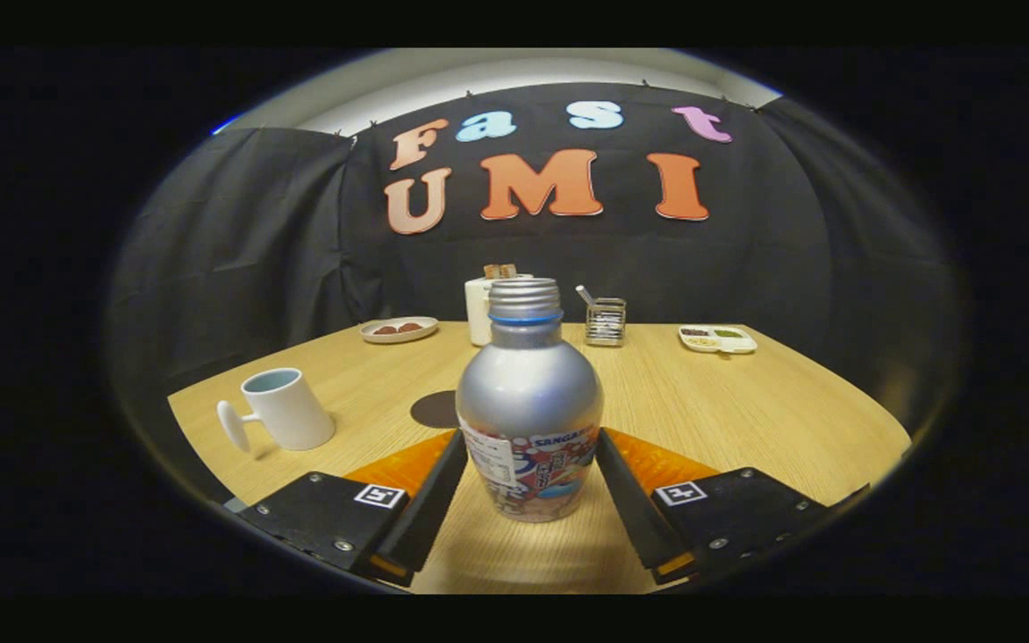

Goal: Take the bottle from table, then pour the juice into the cup, finally place the bottle on the coaster

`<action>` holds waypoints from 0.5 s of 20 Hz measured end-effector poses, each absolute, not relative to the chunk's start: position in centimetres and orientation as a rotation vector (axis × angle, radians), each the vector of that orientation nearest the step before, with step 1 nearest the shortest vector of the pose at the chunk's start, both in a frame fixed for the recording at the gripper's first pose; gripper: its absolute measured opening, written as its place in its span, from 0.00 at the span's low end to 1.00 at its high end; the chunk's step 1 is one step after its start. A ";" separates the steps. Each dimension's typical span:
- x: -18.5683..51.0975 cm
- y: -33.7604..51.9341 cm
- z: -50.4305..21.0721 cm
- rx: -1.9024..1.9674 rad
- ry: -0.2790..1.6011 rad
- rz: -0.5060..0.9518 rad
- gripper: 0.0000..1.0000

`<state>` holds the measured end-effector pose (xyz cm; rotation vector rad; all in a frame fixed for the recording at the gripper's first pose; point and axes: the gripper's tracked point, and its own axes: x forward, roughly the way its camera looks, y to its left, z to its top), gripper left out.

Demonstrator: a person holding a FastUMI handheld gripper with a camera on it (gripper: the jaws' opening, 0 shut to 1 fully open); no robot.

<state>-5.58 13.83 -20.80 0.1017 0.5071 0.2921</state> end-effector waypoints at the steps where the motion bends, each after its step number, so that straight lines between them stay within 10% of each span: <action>1: -5.5 14.0 -20.8 0.099 0.508 0.289 0.82; 10: -3.5 15.3 -18.5 -0.020 0.478 0.297 0.79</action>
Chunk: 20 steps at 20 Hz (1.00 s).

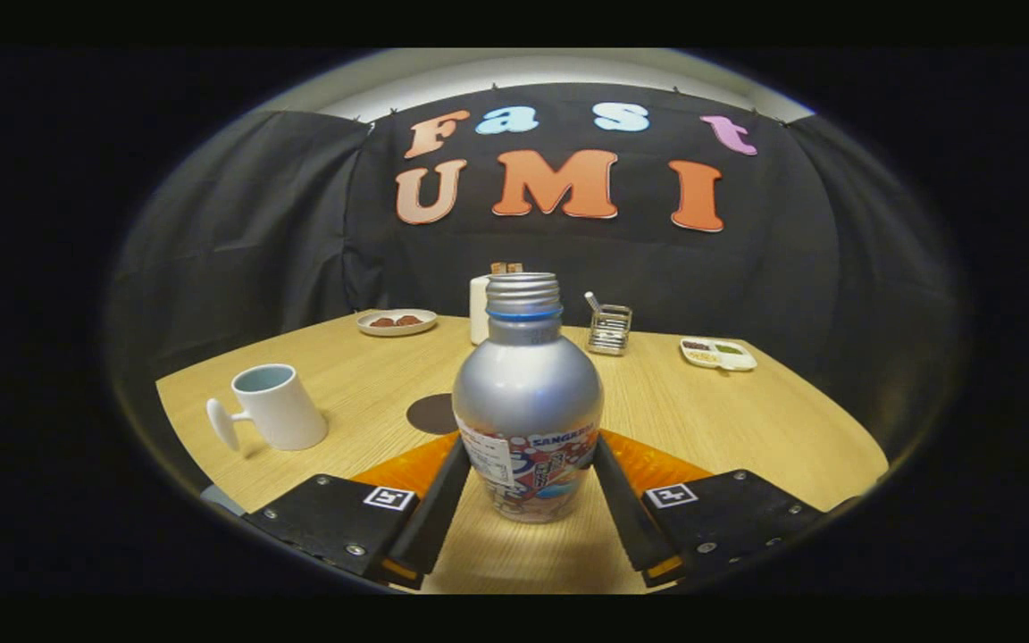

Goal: Take the bottle from table, then pour the juice into the cup, finally place the bottle on the coaster

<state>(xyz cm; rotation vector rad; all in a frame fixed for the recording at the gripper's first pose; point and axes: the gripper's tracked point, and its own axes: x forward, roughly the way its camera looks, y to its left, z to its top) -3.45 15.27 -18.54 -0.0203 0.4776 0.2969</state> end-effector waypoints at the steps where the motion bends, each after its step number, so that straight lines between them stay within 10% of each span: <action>1: -3.1 15.4 -18.3 -0.045 0.473 0.295 0.79; 20: 0.6 21.9 -13.7 -0.653 0.239 0.285 0.78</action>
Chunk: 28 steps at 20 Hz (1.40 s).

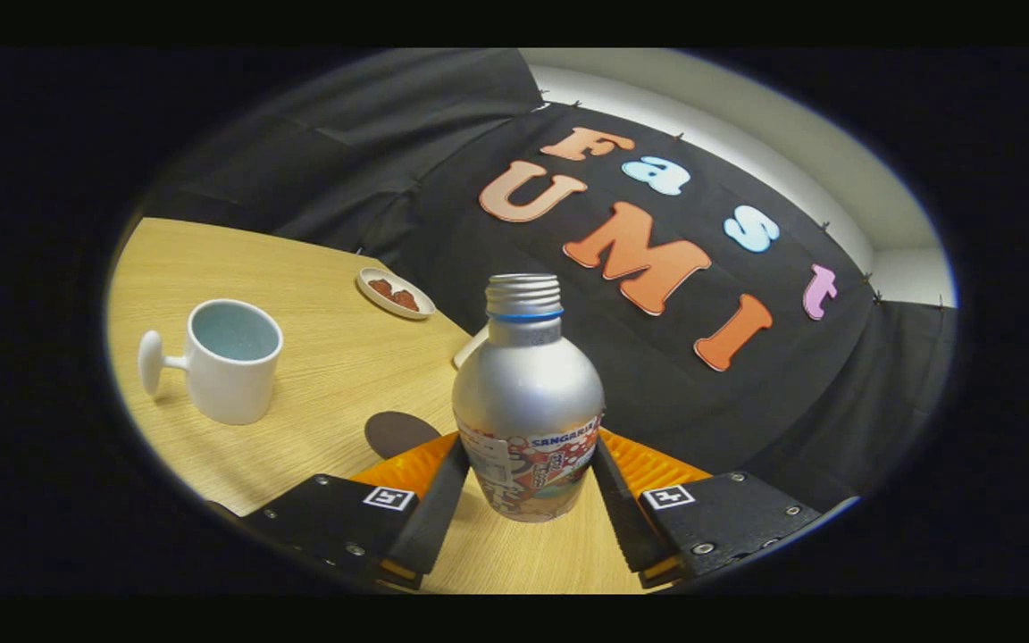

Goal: Take the bottle from table, then pour the juice into the cup, finally place the bottle on the coaster

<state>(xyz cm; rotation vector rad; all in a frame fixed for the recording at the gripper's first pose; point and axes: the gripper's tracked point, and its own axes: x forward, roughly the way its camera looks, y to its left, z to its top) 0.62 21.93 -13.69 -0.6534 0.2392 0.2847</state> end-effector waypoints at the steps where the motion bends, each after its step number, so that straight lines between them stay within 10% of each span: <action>1: 0.7 22.1 -13.5 -0.676 0.225 0.286 0.78; 28: 3.0 27.0 -10.4 -1.396 -0.173 0.225 0.77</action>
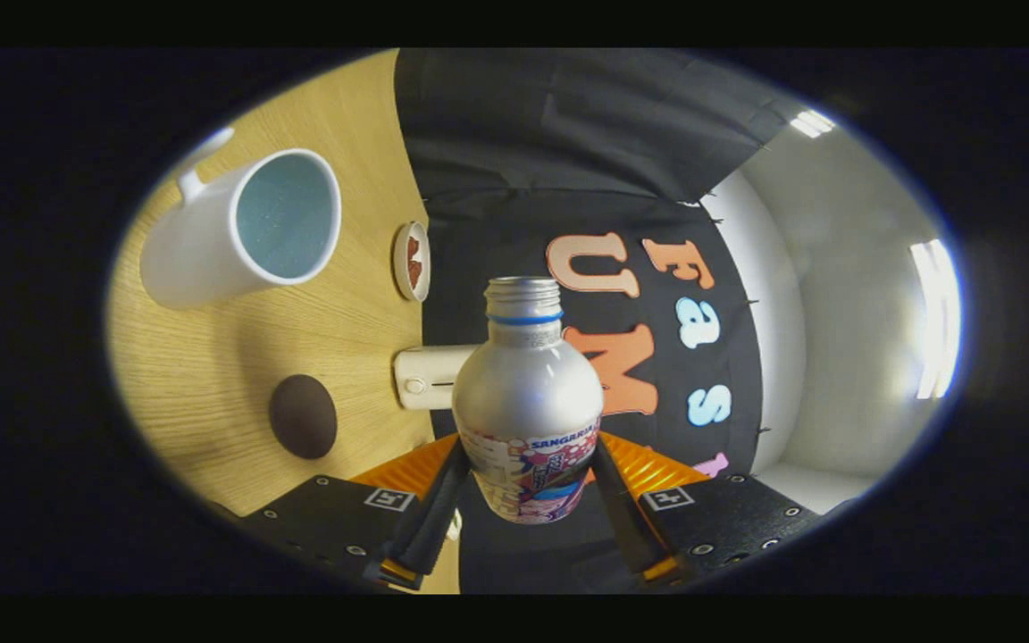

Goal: Take the bottle from table, then pour the juice into the cup, finally place the bottle on the coaster

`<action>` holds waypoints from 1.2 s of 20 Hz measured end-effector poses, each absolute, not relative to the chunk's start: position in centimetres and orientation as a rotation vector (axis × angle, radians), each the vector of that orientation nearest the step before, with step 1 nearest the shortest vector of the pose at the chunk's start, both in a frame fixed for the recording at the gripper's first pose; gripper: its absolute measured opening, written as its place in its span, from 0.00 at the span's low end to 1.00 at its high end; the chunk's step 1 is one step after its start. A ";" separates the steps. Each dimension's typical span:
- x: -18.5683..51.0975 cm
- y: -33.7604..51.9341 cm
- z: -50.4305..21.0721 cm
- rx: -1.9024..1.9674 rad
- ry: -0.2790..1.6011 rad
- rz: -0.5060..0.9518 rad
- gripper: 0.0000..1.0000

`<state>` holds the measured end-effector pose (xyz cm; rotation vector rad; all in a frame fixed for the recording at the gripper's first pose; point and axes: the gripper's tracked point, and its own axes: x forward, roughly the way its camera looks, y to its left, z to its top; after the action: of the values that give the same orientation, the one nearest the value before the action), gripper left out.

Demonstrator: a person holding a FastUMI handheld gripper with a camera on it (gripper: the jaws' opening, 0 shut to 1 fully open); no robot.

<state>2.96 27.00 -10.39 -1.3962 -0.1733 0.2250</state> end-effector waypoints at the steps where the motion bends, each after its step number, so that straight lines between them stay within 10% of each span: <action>1: 3.1 27.1 -10.4 -1.407 -0.180 0.229 0.77; 24: 2.7 28.7 -8.5 -1.577 -0.325 0.278 0.77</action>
<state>2.66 28.68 -8.47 -1.5768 -0.3252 0.2775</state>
